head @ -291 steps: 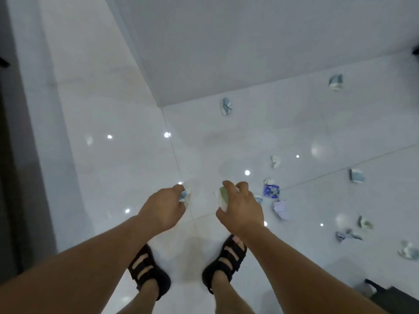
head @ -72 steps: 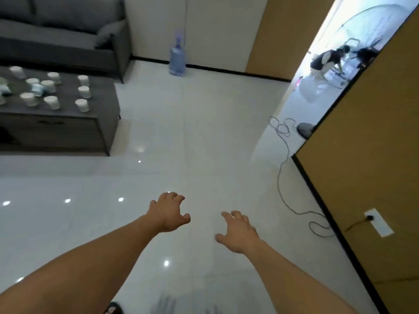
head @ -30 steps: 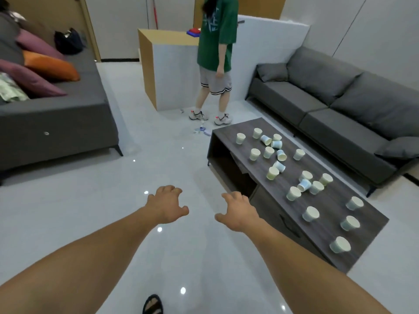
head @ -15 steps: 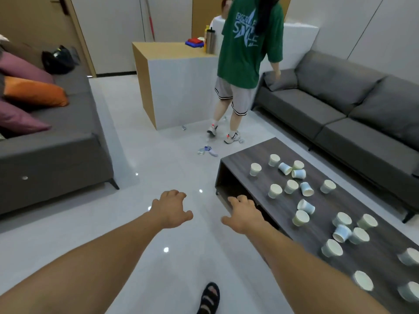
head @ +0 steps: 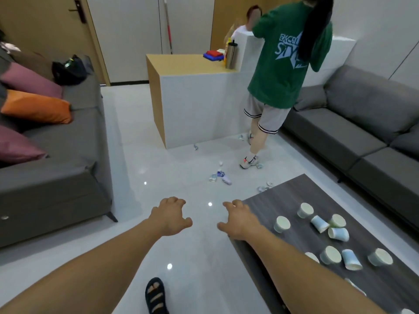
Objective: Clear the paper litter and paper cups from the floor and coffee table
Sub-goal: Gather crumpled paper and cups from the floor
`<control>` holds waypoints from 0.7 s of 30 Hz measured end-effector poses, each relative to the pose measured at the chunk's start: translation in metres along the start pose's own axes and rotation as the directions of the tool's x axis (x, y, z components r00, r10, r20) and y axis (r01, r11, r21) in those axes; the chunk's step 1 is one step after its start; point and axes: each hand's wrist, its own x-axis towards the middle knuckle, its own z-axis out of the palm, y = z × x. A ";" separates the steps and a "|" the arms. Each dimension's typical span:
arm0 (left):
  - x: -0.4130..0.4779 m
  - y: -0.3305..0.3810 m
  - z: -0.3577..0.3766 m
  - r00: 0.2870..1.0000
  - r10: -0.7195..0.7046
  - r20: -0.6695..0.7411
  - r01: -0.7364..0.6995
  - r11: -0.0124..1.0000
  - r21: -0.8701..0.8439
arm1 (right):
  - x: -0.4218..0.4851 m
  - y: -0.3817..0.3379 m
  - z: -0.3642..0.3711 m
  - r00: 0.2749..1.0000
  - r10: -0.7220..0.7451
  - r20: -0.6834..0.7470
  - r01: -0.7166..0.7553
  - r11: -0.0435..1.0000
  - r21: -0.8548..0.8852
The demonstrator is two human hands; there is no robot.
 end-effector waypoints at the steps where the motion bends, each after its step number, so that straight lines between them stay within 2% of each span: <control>1: 0.024 -0.005 -0.008 1.000 0.012 0.005 -0.012 1.000 -0.002 | 0.023 -0.002 -0.007 1.000 0.009 -0.003 -0.009 1.000 -0.004; 12: 0.256 -0.025 -0.112 0.990 0.122 0.071 -0.124 0.992 0.034 | 0.217 -0.014 -0.073 0.987 0.159 0.021 -0.161 0.983 0.083; 17: 0.358 -0.001 -0.132 0.976 0.181 0.121 -0.189 0.980 0.058 | 0.309 0.016 -0.101 0.976 0.210 0.061 -0.216 0.970 0.116; 21: 0.446 0.021 -0.151 0.978 0.167 0.125 -0.175 0.983 0.053 | 0.394 0.050 -0.132 0.974 0.221 0.048 -0.226 0.967 0.120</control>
